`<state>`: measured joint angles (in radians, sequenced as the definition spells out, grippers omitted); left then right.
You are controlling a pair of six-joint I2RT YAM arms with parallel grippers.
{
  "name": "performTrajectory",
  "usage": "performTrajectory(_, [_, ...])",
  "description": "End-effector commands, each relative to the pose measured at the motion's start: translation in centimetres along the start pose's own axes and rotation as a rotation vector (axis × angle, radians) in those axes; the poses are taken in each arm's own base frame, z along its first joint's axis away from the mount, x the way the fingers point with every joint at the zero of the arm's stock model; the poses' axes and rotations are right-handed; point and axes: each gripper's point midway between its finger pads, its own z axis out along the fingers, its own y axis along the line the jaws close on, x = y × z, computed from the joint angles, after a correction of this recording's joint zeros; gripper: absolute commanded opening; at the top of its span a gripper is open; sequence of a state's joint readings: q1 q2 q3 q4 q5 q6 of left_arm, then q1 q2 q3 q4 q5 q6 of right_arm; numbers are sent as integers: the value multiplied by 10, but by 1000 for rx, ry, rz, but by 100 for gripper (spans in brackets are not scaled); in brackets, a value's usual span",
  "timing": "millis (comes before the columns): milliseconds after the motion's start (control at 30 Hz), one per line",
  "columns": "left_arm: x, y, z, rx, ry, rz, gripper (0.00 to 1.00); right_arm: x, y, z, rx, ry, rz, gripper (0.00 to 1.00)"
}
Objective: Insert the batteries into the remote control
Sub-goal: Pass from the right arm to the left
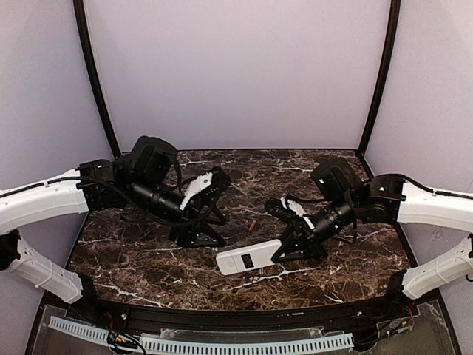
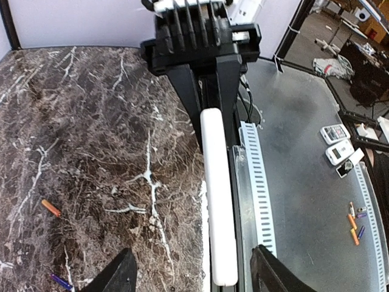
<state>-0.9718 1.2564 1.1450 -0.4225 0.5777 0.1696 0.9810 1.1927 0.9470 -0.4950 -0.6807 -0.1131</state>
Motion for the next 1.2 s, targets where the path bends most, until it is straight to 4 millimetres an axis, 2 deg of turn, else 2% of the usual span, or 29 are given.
performTrajectory(0, [12,-17,14,81,103,48,63,-10,11,-2,-75,-6,29,0])
performTrajectory(300, [18,-32,37,188,169,0,54,-8,3,7,-74,24,59,0])
performTrajectory(733, [33,-24,60,206,254,-99,38,-8,-4,7,-35,34,57,0])
performTrajectory(867, [33,-24,60,208,252,-101,26,-7,-6,7,-24,36,57,0])
performTrajectory(933, [32,-24,60,207,248,-104,16,-8,-7,6,-14,34,56,0])
performTrajectory(1067, [31,-22,61,195,231,-124,4,-14,-13,-2,26,11,53,0])
performTrajectory(1100, [27,-21,61,191,214,-118,2,-16,-16,-6,39,-1,57,2])
performTrajectory(1167, [24,-19,61,178,186,-128,1,-21,-19,-14,53,-29,60,14])
